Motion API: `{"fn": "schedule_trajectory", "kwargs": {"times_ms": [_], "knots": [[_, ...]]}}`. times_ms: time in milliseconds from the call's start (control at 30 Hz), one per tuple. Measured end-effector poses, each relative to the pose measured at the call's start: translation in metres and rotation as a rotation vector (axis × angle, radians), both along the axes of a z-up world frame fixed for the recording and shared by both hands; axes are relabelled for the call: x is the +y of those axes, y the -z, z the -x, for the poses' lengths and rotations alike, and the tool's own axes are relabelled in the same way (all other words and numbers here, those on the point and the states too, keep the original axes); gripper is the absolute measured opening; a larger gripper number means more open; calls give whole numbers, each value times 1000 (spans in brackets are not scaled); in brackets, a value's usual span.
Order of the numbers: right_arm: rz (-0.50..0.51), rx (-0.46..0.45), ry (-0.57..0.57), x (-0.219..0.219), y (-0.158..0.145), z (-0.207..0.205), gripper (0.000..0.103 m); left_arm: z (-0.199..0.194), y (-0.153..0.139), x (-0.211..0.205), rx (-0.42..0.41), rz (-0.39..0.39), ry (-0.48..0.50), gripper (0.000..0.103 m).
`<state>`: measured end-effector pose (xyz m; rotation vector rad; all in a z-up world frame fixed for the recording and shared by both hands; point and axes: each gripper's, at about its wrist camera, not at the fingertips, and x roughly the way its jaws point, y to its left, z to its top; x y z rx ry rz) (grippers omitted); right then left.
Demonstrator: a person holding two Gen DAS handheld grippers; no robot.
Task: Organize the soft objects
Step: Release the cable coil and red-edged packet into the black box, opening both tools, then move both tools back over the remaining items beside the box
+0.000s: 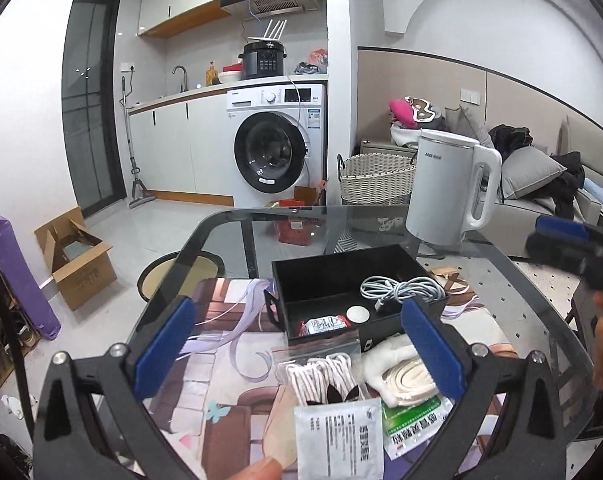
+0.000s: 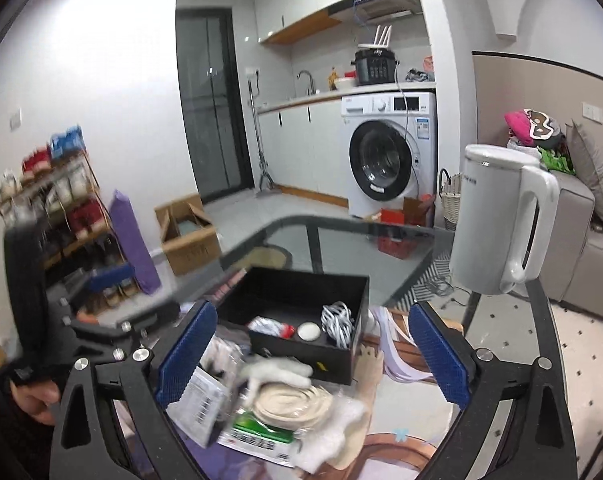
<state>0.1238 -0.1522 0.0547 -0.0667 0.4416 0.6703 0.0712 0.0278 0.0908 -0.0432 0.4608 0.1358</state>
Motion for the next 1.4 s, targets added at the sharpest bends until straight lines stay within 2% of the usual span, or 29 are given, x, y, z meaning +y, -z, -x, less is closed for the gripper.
{"fn": "schedule_trajectory", "kwargs": {"times_ms": [133,267,633,1400], "knots": [[19,-15,9,-7,1,13,102,10,4,3,6,1,-10,103],[45,22,19,-12,20,18,102,8,17,5,38,28,-7,103],[104,80,16,-12,67,18,102,8,48,-3,93,24,11,103],[188,178,54,-1,108,11,102,6,78,-16,157,-4,59,103]]}}
